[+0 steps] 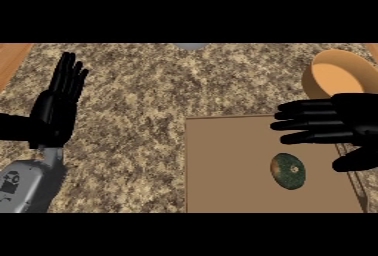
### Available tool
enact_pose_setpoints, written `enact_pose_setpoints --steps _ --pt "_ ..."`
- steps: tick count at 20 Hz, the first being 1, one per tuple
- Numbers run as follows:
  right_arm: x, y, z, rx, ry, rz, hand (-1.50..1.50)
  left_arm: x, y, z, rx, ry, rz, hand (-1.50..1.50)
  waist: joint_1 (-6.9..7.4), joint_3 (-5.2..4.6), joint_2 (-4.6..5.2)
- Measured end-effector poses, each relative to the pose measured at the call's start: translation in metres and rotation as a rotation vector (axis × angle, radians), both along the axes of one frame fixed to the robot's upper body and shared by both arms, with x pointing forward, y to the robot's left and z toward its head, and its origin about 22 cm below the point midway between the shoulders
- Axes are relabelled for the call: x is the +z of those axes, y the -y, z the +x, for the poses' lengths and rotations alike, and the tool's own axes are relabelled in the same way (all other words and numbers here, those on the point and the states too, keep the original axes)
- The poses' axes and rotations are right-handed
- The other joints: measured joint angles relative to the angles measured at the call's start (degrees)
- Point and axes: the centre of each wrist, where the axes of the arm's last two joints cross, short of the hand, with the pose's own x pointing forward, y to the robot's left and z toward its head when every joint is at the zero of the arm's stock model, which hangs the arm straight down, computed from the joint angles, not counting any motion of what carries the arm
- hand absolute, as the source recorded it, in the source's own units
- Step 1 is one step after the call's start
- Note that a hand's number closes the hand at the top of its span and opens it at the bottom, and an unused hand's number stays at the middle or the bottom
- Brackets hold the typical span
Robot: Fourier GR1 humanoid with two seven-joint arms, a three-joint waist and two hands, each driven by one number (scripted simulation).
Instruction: Pick the squash from the tray and place it in the pot
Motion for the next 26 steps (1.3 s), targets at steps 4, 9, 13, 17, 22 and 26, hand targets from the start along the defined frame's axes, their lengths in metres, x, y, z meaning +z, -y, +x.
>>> enact_pose_setpoints --steps 4,9,13,17,22,26 --pt "-0.027 0.006 0.004 0.015 -0.001 -0.087 -1.5 -0.001 -0.004 0.001 0.004 -0.003 -0.001 0.0 -0.24 -0.1 -0.21" --pt "-0.051 0.011 0.009 0.047 -0.009 -0.153 -1.5 -0.007 -0.004 0.003 0.011 -0.008 -0.002 0.0 -0.61 -0.14 -0.4" --pt "-0.068 0.007 0.014 0.073 -0.015 -0.149 -1.5 -0.008 -0.004 0.004 0.017 -0.007 0.0 0.0 -0.78 -0.15 -0.5" --pt "-0.081 0.006 0.013 0.096 -0.024 -0.135 -1.5 -0.009 -0.005 0.005 0.028 -0.007 -0.001 0.0 -1.27 -0.16 -0.64" --pt "-0.093 0.007 0.014 0.094 -0.007 -0.145 -1.5 -0.008 -0.008 0.003 0.034 -0.014 0.001 0.0 -1.62 -0.17 -0.8" --pt "-0.108 0.001 0.017 0.088 0.002 -0.166 -1.5 -0.007 -0.007 0.002 0.038 -0.014 -0.002 0.0 -1.76 -0.19 -0.86"
